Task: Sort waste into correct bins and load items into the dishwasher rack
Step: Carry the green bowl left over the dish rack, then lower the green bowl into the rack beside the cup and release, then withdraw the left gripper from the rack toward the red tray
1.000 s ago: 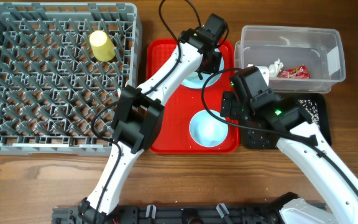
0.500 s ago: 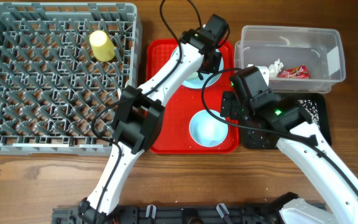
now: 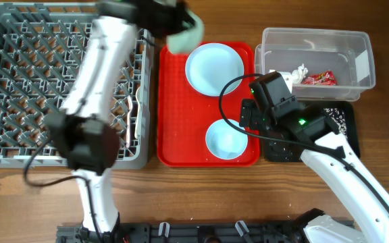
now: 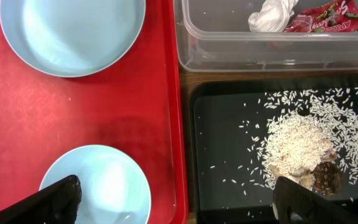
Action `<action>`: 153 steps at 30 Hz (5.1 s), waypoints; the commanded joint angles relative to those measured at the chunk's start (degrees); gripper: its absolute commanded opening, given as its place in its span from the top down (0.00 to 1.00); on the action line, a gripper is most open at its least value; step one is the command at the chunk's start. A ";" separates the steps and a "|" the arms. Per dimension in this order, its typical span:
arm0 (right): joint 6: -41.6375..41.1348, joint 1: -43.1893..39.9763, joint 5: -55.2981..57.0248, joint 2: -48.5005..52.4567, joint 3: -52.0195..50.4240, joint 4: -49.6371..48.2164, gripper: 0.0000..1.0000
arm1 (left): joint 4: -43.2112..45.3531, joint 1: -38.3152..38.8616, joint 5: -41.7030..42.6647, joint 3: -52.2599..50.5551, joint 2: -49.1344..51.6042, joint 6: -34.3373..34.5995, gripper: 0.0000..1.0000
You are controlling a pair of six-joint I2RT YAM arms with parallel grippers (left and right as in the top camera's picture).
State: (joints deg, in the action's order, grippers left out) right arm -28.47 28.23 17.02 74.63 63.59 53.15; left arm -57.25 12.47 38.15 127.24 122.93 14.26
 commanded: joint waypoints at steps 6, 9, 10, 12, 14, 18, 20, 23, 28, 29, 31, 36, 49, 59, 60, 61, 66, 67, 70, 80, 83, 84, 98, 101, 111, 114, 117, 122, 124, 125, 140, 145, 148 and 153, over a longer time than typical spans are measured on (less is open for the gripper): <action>-0.04 -0.13 1.33 0.04 0.59 0.00 0.00 | -2.62 -20.33 29.44 -0.07 0.94 -0.35 0.96; -0.04 -0.13 1.33 0.04 0.59 0.00 0.00 | -3.58 -23.96 36.24 -0.07 2.71 -0.42 0.96; -0.04 -0.13 1.33 0.04 0.59 0.00 0.00 | -4.48 -24.90 38.77 -0.20 3.39 -0.85 0.96; -0.04 -0.13 1.33 0.04 0.59 -0.02 0.00 | -5.77 -26.18 41.90 -0.81 3.82 -2.16 0.96; -0.02 -0.13 1.33 0.04 0.59 0.00 0.00 | -7.76 -27.17 43.56 -1.40 3.85 -3.61 0.96; -0.04 -0.13 1.33 0.04 0.59 0.00 0.00 | -17.09 -28.98 44.52 -1.57 3.85 -10.40 0.96; -0.02 -0.13 1.33 0.04 0.59 0.00 0.00 | -23.89 -29.77 44.41 -1.57 3.85 -16.83 0.96; -0.04 -0.13 1.33 0.04 0.59 0.00 0.00 | -38.01 -30.77 40.48 -1.57 3.85 -30.29 0.96; -0.02 -0.13 1.33 0.04 0.59 0.00 0.00 | -39.30 -31.01 32.28 -3.58 3.82 -31.87 0.96; -0.04 -0.13 1.33 0.04 0.59 0.00 0.00 | -39.30 -31.08 32.41 -3.93 3.82 -31.87 0.96; -0.04 -0.13 1.33 0.04 0.59 0.00 0.00 | -39.30 -31.30 32.46 -4.57 3.82 -31.89 0.96; -0.04 -0.13 1.33 0.04 0.59 0.00 0.00 | -39.32 -31.43 32.17 -6.62 3.82 -32.09 0.96; -0.04 -0.13 1.33 0.04 0.59 0.00 0.00 | -39.26 -26.71 37.20 -17.53 3.82 -39.36 0.96; -0.04 -0.13 1.33 0.04 0.59 0.00 0.00 | -36.74 -26.99 30.82 -17.70 3.85 -39.58 0.96; -0.04 -0.13 1.33 0.04 0.59 0.00 0.00 | -36.13 -26.99 30.71 -18.47 3.85 -39.56 0.96; -0.02 -0.13 1.33 0.04 0.59 0.00 0.00 | -35.67 -26.99 30.75 -19.45 3.85 -39.56 0.96; -0.04 -0.13 1.33 0.04 0.59 -0.02 0.00 | -24.59 -28.35 31.21 -28.24 3.85 -32.52 0.96; -0.07 -0.13 1.33 0.04 0.59 -0.02 0.00 | -23.41 -28.89 31.21 -28.98 3.85 -31.50 0.96; -0.04 -0.13 1.33 0.04 0.59 0.00 0.00 | -22.62 -31.23 31.26 -29.51 3.85 -31.10 0.96; -0.07 -0.13 1.33 0.04 0.59 0.00 0.00 | -21.07 -33.77 26.67 -29.51 3.85 -29.79 0.75; -0.02 -0.13 1.33 0.04 0.59 0.00 0.00 | -19.80 -34.10 26.64 -29.51 3.85 -25.57 0.33; -0.04 -0.13 1.33 0.04 0.59 0.00 0.00 | -19.32 -34.23 26.64 -29.42 3.82 -23.56 0.25; -0.04 -0.13 1.33 0.04 0.59 0.00 0.00 | -17.55 -33.73 -8.09 -20.48 -14.10 -1.77 0.20; -0.04 -0.13 1.33 0.04 0.59 0.00 0.00 | -20.68 -29.97 -10.91 -20.50 -23.61 -1.70 0.74; -0.04 -0.13 1.33 0.04 0.59 0.00 0.00 | -15.58 -15.15 -24.96 -25.42 -24.59 1.66 0.96; -0.04 -0.13 1.33 0.04 0.59 -0.02 0.00 | -11.98 -12.94 -24.59 -30.10 -20.17 1.68 0.96; -0.02 -0.13 1.33 0.04 0.59 0.00 0.00 | -8.90 -11.10 -20.48 -32.37 -16.00 1.60 0.96; -0.04 -0.13 1.33 0.04 0.59 0.00 0.00 | -6.12 -8.76 -25.90 -32.52 -12.52 1.27 0.96; -0.04 -0.13 1.33 0.04 0.59 0.00 0.00 | -6.34 -9.09 -35.43 -32.50 -12.70 3.69 0.96; -0.04 -0.13 1.33 0.04 0.59 0.00 0.00 | -6.58 -9.42 -39.10 -32.50 -12.74 4.66 0.96; -0.02 -0.13 1.33 0.04 0.59 0.00 0.00 | -10.10 -9.46 -44.44 -32.41 -20.15 11.67 0.83; -0.04 -0.13 1.33 0.04 0.59 0.00 0.00 | -12.33 -5.05 -41.16 -32.52 -22.58 11.45 0.63; -0.04 -0.13 1.33 0.04 0.59 0.00 0.00 | -12.76 -3.02 -40.24 -34.58 -22.08 11.19 0.63; -0.02 -0.13 1.33 0.04 0.59 0.00 0.00 | -7.37 -0.24 -38.80 -42.12 -21.94 7.98 0.60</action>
State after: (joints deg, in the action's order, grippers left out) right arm -28.47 28.23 17.02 74.65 63.59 53.15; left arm -66.57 10.76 -2.20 89.62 100.51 24.27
